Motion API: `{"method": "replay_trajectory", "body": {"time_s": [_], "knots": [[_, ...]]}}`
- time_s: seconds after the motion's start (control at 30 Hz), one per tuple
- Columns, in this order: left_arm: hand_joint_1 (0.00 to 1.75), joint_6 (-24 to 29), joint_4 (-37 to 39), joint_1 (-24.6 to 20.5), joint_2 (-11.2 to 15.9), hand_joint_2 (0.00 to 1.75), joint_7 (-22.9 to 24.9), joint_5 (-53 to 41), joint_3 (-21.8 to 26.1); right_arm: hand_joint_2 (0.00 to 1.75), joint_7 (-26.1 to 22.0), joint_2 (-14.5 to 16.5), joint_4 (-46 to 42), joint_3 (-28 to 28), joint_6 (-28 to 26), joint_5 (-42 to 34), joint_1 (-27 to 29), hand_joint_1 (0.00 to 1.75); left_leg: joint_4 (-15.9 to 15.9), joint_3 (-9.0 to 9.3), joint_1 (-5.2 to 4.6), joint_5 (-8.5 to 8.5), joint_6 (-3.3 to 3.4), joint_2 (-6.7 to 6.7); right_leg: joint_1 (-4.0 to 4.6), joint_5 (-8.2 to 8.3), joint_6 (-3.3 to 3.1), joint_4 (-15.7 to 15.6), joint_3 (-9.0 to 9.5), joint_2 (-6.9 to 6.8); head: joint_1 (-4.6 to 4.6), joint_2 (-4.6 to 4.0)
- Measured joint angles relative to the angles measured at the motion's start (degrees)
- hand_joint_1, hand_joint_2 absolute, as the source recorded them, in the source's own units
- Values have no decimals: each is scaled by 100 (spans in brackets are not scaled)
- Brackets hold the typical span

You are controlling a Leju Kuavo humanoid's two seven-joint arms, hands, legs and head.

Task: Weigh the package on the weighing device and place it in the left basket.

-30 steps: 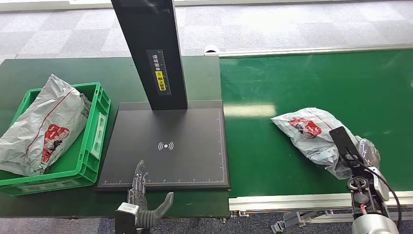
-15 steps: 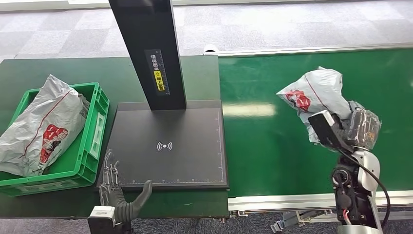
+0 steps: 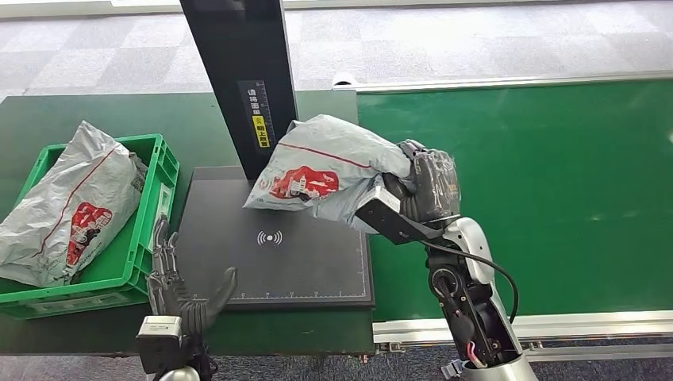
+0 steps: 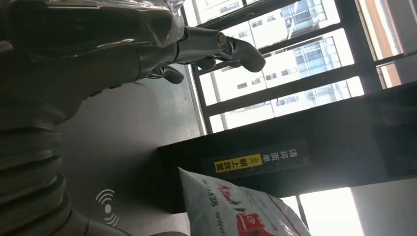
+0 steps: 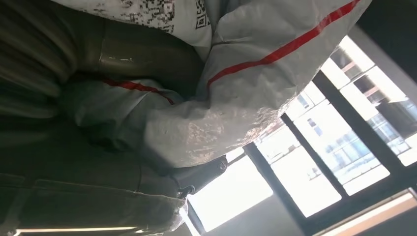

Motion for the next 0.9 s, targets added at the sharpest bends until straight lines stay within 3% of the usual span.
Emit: {"method": "replay_trajectory", "body": {"time_s": [0.23,0.27,0.37,0.4,0.57,0.7,0.9], "knots": [[0,-193,126,-197,-181,175,1,-133,174,175,-413,437,809,409,780,-973,-237,175,0,2,-1,-1,0,3,0,0,0,-1,0,1,-1,0],[0,-212,133,-198,-208,175,3,-135,203,175,-492,498,1030,453,813,-1098,-276,140,0,2,-1,-1,-1,2,0,0,-1,-1,0,0,-1,0],[0,-257,138,-165,-281,175,50,-146,274,175,-653,629,1625,543,845,-1325,-389,9,0,1,-1,0,-2,1,1,1,-1,0,-1,0,-1,0],[0,-265,138,-148,-304,175,78,-149,293,175,-658,657,1791,559,839,-1355,-434,0,0,1,-1,0,-2,1,1,0,-1,0,-1,0,-1,0],[0,-284,138,-35,-379,175,246,-198,370,175,-571,684,2367,532,693,-1522,-665,0,1,1,-2,-1,-1,0,-1,0,0,-1,-2,0,0,0],[0,-503,145,43,-379,175,468,-348,369,175,-591,515,2541,287,651,-1792,-780,0,3,1,-8,-1,0,-4,-4,0,1,-3,-1,-2,1,0],[0,-1112,226,-36,-317,175,910,-1393,70,175,-902,231,2225,-262,669,-2140,-586,0,5,3,-9,-2,1,-4,-5,1,1,-3,-2,-2,-1,0]]}}
